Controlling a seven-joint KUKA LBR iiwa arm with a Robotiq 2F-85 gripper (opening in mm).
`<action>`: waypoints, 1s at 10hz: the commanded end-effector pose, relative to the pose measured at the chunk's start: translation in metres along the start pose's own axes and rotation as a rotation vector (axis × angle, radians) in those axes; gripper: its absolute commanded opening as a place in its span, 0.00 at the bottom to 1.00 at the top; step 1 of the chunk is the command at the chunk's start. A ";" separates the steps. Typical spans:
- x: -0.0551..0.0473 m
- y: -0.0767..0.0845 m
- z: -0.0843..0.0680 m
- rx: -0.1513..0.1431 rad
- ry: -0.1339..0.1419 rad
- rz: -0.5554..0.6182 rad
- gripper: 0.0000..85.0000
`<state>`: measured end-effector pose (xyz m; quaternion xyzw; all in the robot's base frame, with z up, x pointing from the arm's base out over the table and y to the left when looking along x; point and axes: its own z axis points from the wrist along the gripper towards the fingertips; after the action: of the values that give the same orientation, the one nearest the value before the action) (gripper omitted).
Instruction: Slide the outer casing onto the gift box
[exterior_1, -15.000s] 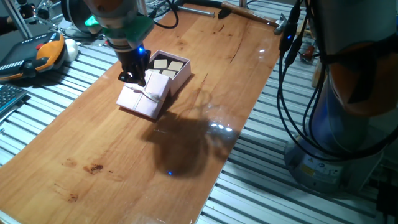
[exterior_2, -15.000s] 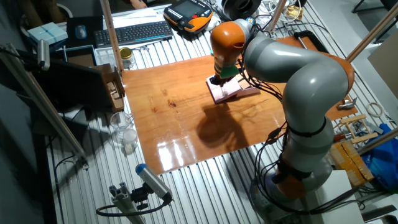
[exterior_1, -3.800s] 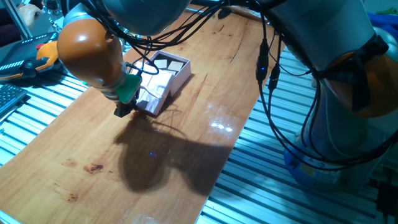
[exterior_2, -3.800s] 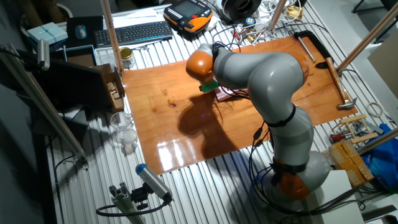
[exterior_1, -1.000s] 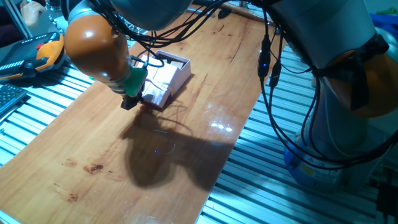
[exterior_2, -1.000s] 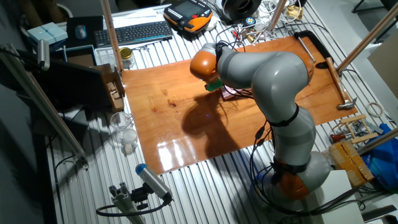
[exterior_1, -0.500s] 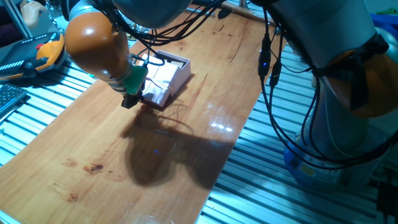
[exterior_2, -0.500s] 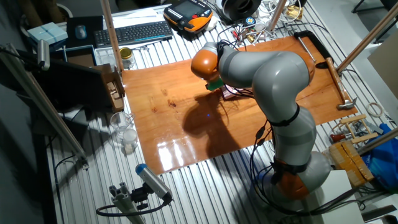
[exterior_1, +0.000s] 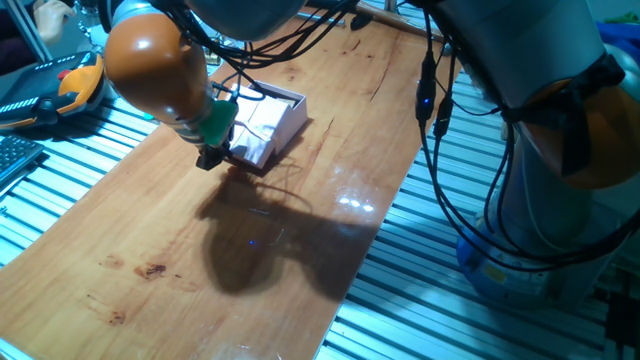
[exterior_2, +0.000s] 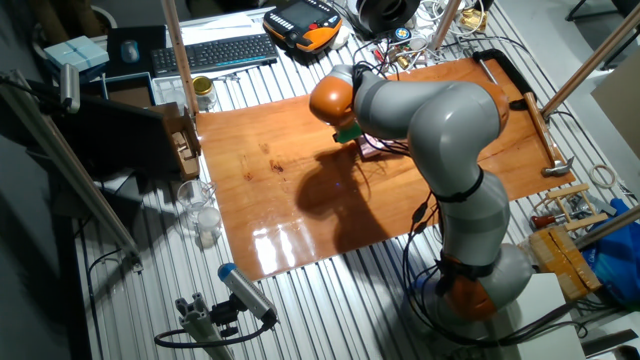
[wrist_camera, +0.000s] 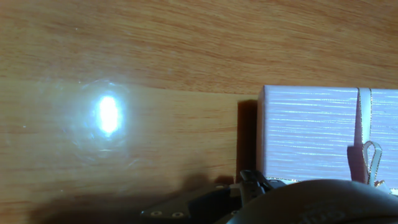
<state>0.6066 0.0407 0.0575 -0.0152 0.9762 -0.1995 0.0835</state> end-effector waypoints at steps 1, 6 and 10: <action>0.000 -0.001 0.000 -0.003 0.000 -0.001 0.00; 0.001 -0.004 -0.003 -0.005 0.008 -0.007 0.00; 0.001 -0.009 -0.007 -0.006 0.015 -0.013 0.00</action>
<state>0.6042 0.0351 0.0676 -0.0202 0.9773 -0.1974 0.0747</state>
